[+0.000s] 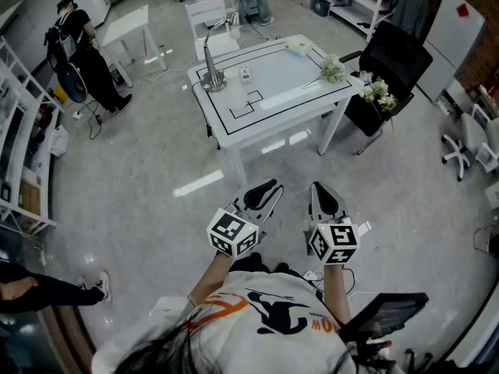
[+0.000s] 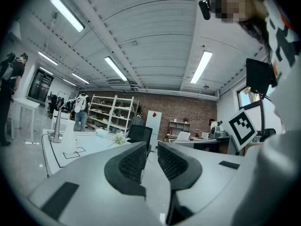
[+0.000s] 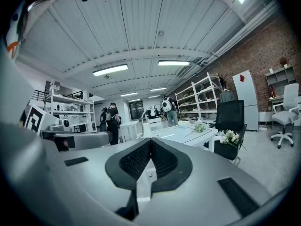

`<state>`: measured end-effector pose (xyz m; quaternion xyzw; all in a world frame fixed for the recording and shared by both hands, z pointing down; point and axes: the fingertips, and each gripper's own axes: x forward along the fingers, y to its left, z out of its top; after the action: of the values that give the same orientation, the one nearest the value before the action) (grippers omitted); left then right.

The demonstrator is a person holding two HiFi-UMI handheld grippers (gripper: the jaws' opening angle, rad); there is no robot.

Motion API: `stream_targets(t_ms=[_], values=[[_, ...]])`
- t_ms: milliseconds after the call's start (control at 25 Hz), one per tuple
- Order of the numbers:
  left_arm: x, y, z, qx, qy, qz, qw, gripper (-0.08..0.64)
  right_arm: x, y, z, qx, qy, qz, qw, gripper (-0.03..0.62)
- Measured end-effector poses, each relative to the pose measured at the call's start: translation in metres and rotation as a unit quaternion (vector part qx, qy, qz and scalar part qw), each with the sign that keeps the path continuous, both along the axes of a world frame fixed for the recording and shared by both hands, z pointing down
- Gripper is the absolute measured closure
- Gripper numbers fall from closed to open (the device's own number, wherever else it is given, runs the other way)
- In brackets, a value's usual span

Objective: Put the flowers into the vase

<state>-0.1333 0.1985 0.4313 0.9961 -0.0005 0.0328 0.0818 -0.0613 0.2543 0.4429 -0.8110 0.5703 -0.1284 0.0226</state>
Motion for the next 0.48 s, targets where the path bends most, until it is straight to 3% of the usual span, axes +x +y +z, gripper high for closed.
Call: stream_targets(t_ms=[280,480], values=[[0.009,0.008,0.006,-0.012,-0.003,0.001,0.9999,0.485,0.012,0.013,0.007,-0.006,-0.003,0.005,1.000,0.577],[0.020,0.013,0.012,-0.022,-0.006,-0.002,0.9997,0.485,0.020,0.019,0.005,-0.011,0.018,-0.003,1.000,0.577]])
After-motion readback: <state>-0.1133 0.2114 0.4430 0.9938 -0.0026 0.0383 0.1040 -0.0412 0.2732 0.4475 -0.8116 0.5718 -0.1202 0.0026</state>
